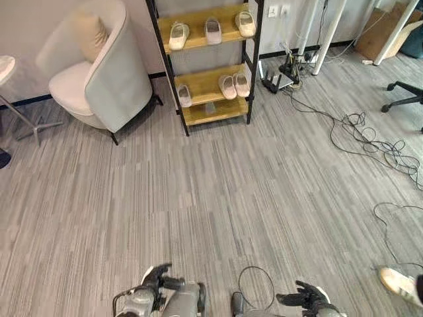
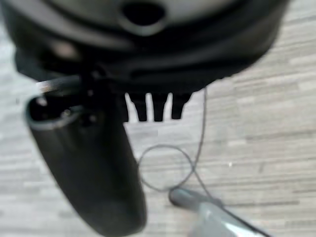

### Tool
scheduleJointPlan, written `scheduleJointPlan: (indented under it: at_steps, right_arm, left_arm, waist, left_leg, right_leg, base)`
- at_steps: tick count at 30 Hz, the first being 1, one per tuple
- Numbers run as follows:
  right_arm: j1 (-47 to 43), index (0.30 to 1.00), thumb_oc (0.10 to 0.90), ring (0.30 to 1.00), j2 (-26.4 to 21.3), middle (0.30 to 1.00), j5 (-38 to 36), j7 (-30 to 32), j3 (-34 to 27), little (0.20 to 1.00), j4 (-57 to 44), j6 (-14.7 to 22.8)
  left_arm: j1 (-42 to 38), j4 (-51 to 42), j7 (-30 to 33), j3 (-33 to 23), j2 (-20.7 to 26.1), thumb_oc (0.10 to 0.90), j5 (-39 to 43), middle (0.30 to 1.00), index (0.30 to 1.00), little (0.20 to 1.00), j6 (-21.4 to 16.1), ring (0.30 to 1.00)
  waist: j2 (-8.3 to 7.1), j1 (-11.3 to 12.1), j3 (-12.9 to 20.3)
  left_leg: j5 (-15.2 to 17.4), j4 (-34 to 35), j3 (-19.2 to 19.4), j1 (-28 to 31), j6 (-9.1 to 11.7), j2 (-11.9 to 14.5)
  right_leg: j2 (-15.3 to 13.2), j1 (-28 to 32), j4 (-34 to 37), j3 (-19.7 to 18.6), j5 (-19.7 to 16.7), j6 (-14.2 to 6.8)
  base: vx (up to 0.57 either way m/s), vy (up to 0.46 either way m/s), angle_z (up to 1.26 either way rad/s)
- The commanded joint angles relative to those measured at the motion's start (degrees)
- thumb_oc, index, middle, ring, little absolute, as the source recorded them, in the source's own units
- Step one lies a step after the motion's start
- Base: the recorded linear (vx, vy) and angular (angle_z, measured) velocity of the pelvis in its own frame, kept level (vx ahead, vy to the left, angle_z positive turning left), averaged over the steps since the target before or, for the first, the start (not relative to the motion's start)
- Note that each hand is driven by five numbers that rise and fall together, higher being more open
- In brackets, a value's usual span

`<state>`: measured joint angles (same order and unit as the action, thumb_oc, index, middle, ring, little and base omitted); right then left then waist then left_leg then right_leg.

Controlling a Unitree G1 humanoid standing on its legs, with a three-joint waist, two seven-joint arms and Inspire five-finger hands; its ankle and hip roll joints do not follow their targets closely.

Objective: Arrange the slippers neatly on the shoe rack.

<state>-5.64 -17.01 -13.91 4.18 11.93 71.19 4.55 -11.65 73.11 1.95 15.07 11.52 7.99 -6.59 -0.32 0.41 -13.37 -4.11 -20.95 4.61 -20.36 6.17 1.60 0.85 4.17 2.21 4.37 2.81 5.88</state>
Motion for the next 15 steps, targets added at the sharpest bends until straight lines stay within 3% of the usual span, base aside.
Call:
scheduleJointPlan:
  at_steps: [1, 2, 4, 6, 10, 11, 13, 15]
  right_arm:
    - [1.01, 0.900, 0.800, 0.900, -3.67, 0.900, -1.24, 1.07, -0.54, 0.900, -3.48, 2.03]
    - [0.48, 0.900, 0.800, 0.900, -3.68, 0.900, -1.08, 1.15, -0.30, 0.900, -3.08, 1.83]
    - [0.02, 0.900, 0.800, 0.900, -2.98, 0.900, -0.75, 0.93, 0.21, 0.900, -2.97, 1.83]
    - [0.63, 0.900, 0.800, 0.900, -1.98, 0.900, -0.49, 0.58, 0.23, 0.900, -3.17, 1.82]
    - [0.29, 0.900, 0.800, 0.900, 0.11, 0.900, -1.28, -0.35, -0.18, 0.900, -3.71, 1.52]
    - [0.00, 0.900, 0.800, 0.900, 0.65, 0.900, -1.33, -0.55, 0.04, 0.900, -3.98, 1.50]
    - [-0.50, 0.900, 0.800, 0.900, 1.45, 0.900, -1.23, -0.65, 0.45, 0.900, -4.90, 1.57]
    - [-0.41, 0.900, 0.800, 0.900, 1.96, 0.900, -1.07, -0.83, 0.39, 0.900, -6.22, 1.59]
  left_arm:
    - [4.78, 2.98, 0.60, 0.82, 0.02, 0.800, -3.98, 0.900, 0.900, 0.900, 0.98, 0.900]
    - [5.36, 4.26, 0.82, 0.78, 0.09, 0.800, -5.01, 0.900, 0.900, 0.900, 1.56, 0.900]
    - [6.33, 5.44, 0.82, -0.29, 0.02, 0.800, -5.10, 0.900, 0.900, 0.900, 1.63, 0.900]
    - [7.54, 7.07, 1.38, -1.12, 0.41, 0.800, -7.17, 0.900, 0.900, 0.900, 2.45, 0.900]
    - [7.23, 6.77, 1.70, -1.68, 2.08, 0.800, -8.04, 0.900, 0.900, 0.900, 2.35, 0.900]
    - [6.58, 6.26, 2.03, -1.57, 2.37, 0.800, -7.83, 0.900, 0.900, 0.900, 2.23, 0.900]
    - [5.06, 4.72, 2.67, -0.69, 2.77, 0.800, -7.65, 0.900, 0.900, 0.900, 1.86, 0.900]
    - [3.76, 3.09, 3.40, 0.02, 3.17, 0.800, -7.46, 0.900, 0.900, 0.900, 1.51, 0.900]
  waist:
    - [-0.17, 1.41, 2.01]
    - [-0.56, 3.15, 2.31]
    - [-0.71, 3.86, 3.42]
    - [-1.86, 3.92, 4.77]
    - [-4.95, 4.64, 6.22]
    - [-5.37, 4.24, 5.91]
    - [-4.65, 2.93, 5.38]
    - [-2.98, 1.57, 4.50]
  left_leg:
    - [-1.25, 11.79, 0.02, 2.75, -2.19, 1.25]
    - [-2.47, 16.86, -0.51, 0.20, -2.04, 0.75]
    - [-2.82, 19.35, -1.73, 1.46, -2.51, 0.55]
    - [-3.65, 18.48, -2.33, 1.99, -3.37, -0.42]
    - [0.54, 14.48, -1.53, 2.37, -5.67, -1.62]
    - [1.91, 13.97, -1.24, 3.23, -6.32, -2.15]
    - [3.52, 14.01, -1.20, 5.22, -7.67, -2.43]
    - [4.82, 15.39, -1.98, 8.97, -8.55, -2.08]
  right_leg:
    - [-1.14, 5.86, 2.58, -0.69, 5.37, -7.96]
    - [-0.95, 7.43, 2.79, -1.01, 6.79, -8.30]
    - [-0.70, 7.68, 2.79, -1.78, 7.03, -8.68]
    - [-1.44, 7.68, 2.09, -1.88, 7.27, -9.30]
    - [-4.48, 4.59, -7.69, -2.88, 6.23, -12.65]
    - [-5.39, 2.35, -12.12, -2.46, 3.31, -14.59]
    - [-6.66, -2.40, -21.75, -1.88, -3.82, -17.40]
    - [-7.54, -6.93, -29.40, -0.17, -7.85, -17.59]
  base:
    - [0.49, 0.134, -0.10]
    - [0.22, 0.057, -0.20]
    - [0.29, 0.100, -0.14]
    - [0.40, 0.172, -0.51]
    - [0.37, 0.188, -0.38]
    - [0.27, 0.202, -0.30]
    - [0.24, 0.227, -0.04]
    - [0.28, 0.218, 0.07]
